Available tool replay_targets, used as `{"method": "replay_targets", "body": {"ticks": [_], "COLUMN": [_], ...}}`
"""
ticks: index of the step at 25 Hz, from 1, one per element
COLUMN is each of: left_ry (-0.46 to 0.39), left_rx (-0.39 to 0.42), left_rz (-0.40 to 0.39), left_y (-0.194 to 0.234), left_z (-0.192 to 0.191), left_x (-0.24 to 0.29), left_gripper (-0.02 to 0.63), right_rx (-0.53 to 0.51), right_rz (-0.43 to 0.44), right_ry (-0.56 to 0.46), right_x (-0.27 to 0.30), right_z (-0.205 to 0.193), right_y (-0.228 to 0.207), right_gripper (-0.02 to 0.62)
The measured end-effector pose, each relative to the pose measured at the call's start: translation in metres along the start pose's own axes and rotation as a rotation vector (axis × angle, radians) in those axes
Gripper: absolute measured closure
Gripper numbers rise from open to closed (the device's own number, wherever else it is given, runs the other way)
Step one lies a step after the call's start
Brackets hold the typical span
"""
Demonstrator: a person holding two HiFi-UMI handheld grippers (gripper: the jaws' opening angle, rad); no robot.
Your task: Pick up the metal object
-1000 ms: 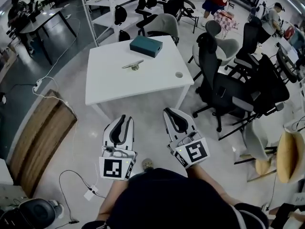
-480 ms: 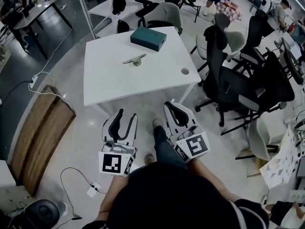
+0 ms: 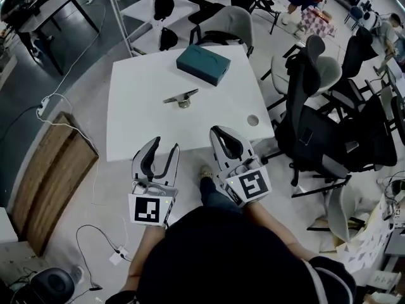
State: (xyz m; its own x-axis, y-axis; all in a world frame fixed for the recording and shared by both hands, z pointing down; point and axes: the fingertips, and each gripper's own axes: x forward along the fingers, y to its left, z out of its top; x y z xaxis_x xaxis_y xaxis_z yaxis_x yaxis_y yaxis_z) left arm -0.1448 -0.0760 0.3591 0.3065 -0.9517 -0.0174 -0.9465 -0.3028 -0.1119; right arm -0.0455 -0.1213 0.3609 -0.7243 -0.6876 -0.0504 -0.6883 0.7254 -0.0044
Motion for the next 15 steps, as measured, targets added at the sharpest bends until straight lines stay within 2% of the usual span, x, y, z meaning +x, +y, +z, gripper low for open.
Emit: {"method": "replay_targets", "body": {"ticks": [8, 11, 15], "left_ry": [0.028, 0.070, 0.152], "left_rx": [0.014, 0.027, 0.074], "left_rz": [0.067, 0.090, 0.076], "left_y": [0.033, 0.043, 0.047], "left_z": [-0.022, -0.036, -0.057], "left_x": [0.105, 0.131, 0.154], "left_gripper": [0.457, 0.457, 0.457], "right_rx": [0.011, 0.006, 0.047], "right_rz": [0.127, 0.173, 0.185], "right_ry": [0.041, 0.049, 0.105], "right_x": [0.101, 0.127, 0.145], "right_z": [-0.021, -0.029, -0.047], "right_y": [-0.072, -0.090, -0.106], "right_gripper": [0.566, 0.566, 0.566]}}
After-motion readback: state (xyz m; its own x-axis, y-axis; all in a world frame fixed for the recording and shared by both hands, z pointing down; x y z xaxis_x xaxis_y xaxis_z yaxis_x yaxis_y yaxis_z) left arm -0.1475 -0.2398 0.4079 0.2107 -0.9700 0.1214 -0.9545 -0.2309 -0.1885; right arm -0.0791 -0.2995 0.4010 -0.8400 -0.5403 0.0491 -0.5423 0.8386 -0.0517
